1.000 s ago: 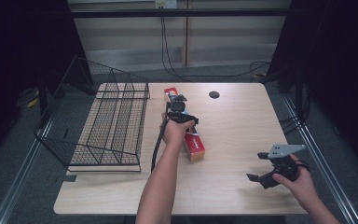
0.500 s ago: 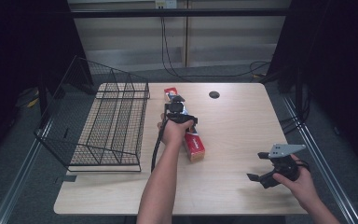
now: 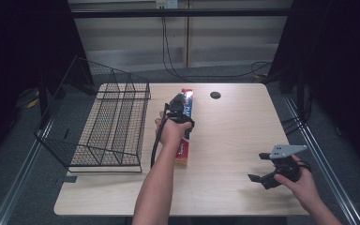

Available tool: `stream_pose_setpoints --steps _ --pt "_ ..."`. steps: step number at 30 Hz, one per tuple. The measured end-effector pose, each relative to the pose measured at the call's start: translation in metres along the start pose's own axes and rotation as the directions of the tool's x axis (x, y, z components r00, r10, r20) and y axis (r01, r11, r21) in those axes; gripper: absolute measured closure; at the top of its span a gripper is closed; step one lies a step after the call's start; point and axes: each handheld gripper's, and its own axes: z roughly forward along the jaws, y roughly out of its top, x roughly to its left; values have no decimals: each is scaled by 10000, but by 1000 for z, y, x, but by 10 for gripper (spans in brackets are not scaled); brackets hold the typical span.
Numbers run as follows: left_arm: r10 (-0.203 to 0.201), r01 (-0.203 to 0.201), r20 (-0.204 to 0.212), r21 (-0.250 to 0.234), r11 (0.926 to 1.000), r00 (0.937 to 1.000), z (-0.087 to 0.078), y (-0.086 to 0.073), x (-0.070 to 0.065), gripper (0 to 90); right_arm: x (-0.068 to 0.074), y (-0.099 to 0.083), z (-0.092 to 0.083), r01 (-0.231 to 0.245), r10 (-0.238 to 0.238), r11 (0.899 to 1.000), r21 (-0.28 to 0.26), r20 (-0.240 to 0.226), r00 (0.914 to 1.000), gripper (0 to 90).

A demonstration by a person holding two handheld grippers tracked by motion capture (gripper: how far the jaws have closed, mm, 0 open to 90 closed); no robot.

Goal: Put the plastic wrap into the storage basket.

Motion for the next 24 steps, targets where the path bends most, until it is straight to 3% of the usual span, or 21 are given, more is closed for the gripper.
stream_pose_setpoints --steps 4,10,17,19,24 --pt "109 -109 -237 39 9999 9997 0 0 -2 405 0 0 0 14 -14 10000 -10 6 10000 46" --pt "283 -287 -290 -135 9995 9992 3 2 -3 380 0 -1 1 47 -47 10000 10 -14 10000 46" --pt "181 -198 -309 -570 9982 9994 10 8 -2 356 1 -1 3 97 -97 9999 64 -97 9999 46" --pt "303 -321 -386 -459 9984 9988 13 10 -2 356 1 -1 3 117 -117 9999 84 -66 9999 46" --pt "39 -52 -348 -386 9992 9994 21 15 0 357 -1 -1 4 138 -137 9999 55 -64 9999 46"
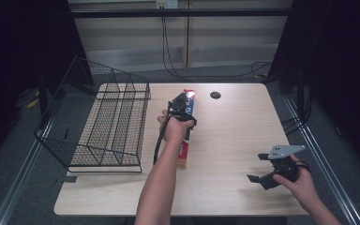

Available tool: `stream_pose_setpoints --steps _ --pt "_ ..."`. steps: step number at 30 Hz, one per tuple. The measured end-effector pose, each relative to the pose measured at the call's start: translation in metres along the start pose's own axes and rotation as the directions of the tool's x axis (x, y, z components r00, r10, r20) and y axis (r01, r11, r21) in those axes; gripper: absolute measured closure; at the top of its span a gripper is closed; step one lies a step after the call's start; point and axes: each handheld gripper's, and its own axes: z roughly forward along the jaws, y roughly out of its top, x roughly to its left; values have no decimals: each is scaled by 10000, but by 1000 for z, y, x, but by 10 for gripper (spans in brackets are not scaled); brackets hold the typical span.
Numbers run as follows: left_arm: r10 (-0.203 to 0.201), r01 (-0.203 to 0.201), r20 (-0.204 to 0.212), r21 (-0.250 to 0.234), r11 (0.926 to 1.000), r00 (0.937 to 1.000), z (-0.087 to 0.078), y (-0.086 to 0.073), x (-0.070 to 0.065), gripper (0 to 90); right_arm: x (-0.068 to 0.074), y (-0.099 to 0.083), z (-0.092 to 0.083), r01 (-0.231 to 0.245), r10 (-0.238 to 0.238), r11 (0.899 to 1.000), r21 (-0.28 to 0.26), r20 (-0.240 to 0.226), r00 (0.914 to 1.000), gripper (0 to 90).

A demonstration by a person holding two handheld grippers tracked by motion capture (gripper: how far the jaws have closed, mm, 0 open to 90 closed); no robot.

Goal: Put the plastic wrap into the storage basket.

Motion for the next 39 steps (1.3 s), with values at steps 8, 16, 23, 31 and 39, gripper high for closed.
stream_pose_setpoints --steps 8,16,23,31,39 --pt "175 -163 -433 287 9995 9989 -2 4 -2 419 0 0 1 16 -16 10000 -54 -81 10000 47" --pt "338 -347 104 1029 9941 9994 -24 7 -1 444 -2 0 -2 -82 82 9998 -175 7 10000 47" --pt "206 -248 393 1081 9938 9990 -54 12 4 446 -1 1 -3 -109 109 9998 -184 4 9999 47" --pt "250 -285 318 1133 9932 9992 -81 16 5 446 0 1 -3 -69 69 9997 -217 -15 10000 47" --pt "202 -231 289 1045 9943 9994 -104 20 9 446 -1 1 -3 -100 98 9997 -229 -46 9999 46"
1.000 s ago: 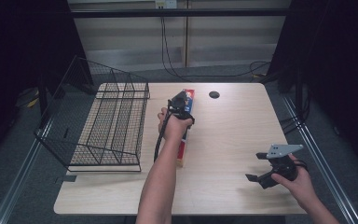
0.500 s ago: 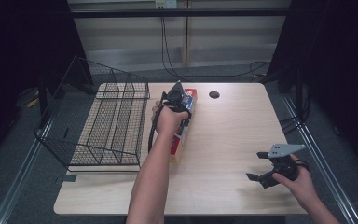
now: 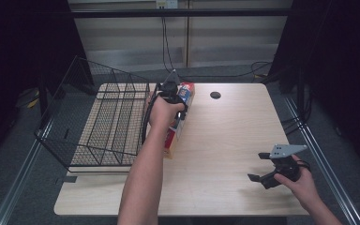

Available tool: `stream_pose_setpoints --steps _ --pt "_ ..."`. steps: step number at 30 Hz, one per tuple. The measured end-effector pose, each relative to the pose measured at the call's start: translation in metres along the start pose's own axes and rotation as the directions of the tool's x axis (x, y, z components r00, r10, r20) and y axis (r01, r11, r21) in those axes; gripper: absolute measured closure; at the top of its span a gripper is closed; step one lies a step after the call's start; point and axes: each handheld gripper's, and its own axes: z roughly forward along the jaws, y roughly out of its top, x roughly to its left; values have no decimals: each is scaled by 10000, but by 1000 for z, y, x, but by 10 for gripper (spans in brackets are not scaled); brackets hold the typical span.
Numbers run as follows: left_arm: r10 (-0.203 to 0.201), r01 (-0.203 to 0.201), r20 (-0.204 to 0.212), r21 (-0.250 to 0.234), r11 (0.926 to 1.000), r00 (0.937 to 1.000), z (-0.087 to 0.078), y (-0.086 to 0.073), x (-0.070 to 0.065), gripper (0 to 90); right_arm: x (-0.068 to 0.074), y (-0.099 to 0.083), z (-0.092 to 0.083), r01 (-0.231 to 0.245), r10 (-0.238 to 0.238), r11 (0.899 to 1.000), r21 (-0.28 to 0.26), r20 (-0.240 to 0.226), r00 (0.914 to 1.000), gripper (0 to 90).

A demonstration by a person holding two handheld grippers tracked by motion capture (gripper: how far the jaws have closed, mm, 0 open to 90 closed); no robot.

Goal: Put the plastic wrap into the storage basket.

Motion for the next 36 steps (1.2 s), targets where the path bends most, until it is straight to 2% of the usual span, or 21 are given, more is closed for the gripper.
stream_pose_setpoints --steps 9,11,13,15,36 --pt "29 -29 7 28 10000 10000 -16 0 6 446 0 0 0 54 -54 10000 -76 11 10000 44" --pt "144 -144 -19 73 9999 9999 -21 0 9 447 0 0 0 30 -30 9999 -100 4 10000 44" --pt "12 -11 -111 54 10000 9999 -24 -1 9 447 -1 0 0 29 -29 9999 -148 -32 10000 43" --pt "64 -63 -271 68 10000 9996 -28 -1 11 447 0 0 0 -1 0 9998 -177 -51 10000 42" --pt "-202 198 -679 -73 9998 9975 -64 -6 28 448 -2 -1 1 -124 123 9998 -151 -49 9999 23"
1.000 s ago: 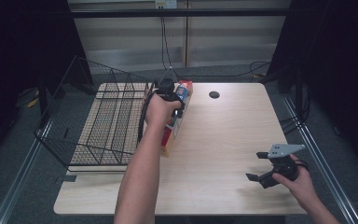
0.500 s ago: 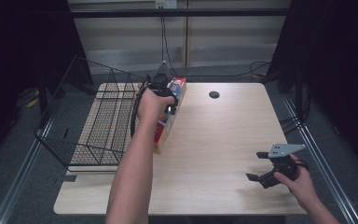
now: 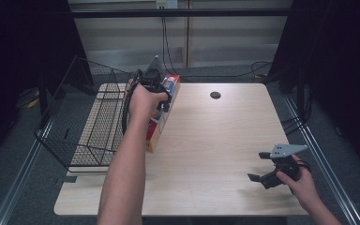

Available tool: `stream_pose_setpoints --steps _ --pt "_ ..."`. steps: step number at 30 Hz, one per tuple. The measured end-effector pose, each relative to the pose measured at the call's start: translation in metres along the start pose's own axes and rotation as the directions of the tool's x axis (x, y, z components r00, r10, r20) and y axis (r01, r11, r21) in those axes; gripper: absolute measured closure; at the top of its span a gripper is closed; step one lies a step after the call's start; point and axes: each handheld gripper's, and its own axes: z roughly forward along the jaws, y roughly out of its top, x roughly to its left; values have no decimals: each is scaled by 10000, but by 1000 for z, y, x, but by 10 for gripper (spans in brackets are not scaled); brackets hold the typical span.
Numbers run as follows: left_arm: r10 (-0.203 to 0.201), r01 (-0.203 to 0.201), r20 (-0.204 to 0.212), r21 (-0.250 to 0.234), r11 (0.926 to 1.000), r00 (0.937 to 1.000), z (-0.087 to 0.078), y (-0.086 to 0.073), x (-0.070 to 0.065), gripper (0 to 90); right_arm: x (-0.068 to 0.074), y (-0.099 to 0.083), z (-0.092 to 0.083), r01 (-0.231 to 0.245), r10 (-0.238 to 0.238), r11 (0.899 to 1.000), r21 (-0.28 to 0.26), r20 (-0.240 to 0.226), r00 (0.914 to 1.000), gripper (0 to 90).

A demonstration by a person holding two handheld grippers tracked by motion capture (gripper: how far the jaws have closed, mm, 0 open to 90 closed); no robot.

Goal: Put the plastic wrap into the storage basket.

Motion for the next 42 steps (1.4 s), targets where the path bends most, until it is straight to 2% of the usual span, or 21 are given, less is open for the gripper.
stream_pose_setpoints --steps 4,11,15,33,42 --pt "-141 142 134 -75 9999 9998 -6 -1 3 447 0 0 -1 -48 48 10000 -47 49 10000 23" --pt "-104 104 53 -138 9999 9999 -18 -2 7 447 -1 -1 -2 -103 103 9999 -35 51 9999 23" --pt "-252 254 160 -159 9996 9996 -24 -3 10 447 0 -1 -1 -52 52 10000 29 15 10000 23" --pt "-738 739 32 -225 9970 9973 -49 -10 30 447 1 -1 0 46 -47 10000 72 29 10000 24" --pt "-825 825 27 -194 9964 9966 -57 -13 39 447 0 -1 0 2 -2 10000 45 -16 10000 26"
